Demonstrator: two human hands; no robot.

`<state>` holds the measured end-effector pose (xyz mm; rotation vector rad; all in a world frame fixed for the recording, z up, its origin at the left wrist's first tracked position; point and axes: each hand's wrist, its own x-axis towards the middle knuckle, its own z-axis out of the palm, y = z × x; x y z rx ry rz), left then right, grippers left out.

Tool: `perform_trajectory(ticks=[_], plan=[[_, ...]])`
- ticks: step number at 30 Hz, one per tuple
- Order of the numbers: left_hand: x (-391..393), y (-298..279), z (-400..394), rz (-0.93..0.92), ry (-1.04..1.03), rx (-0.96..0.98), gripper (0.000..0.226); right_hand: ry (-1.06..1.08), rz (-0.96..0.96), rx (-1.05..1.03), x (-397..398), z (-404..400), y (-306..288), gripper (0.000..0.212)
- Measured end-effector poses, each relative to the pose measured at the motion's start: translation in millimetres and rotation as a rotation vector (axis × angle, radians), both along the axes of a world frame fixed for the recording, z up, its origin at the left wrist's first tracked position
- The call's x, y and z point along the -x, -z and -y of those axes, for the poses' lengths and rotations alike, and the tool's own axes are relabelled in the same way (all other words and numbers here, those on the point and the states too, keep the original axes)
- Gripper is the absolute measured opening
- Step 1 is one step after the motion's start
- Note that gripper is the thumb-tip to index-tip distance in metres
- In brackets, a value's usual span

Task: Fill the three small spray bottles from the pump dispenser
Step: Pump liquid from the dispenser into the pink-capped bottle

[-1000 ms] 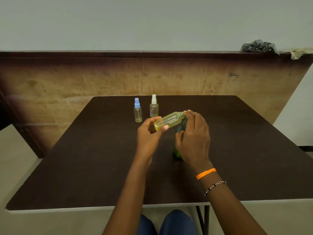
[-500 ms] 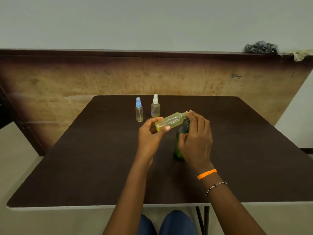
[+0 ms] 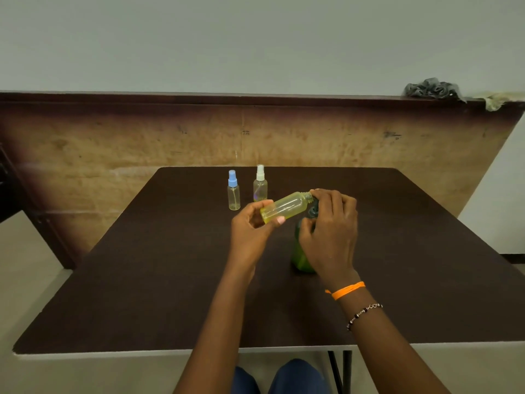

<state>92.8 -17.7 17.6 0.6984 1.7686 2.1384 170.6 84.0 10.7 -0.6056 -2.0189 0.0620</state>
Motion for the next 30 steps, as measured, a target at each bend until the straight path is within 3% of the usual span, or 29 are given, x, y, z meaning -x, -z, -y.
perform_trajectory(ticks=[6,16,22,30], plan=[[1.4,5.9,-0.8,0.017,0.009,0.016,0.036,-0.009,0.030,0.002,0.6,1.5,23.3,0.060],[0.0,-0.4,3.4,-0.010,0.040,0.015,0.040,-0.001,-0.008,-0.006,-2.6,0.0,-3.1,0.043],[2.3,1.7,4.8,-0.015,0.068,0.039,0.047,-0.039,0.028,0.011,-1.8,0.8,17.5,0.055],[1.4,6.7,3.7,-0.015,0.062,0.037,0.050,-0.052,0.037,0.029,1.5,2.2,23.8,0.056]])
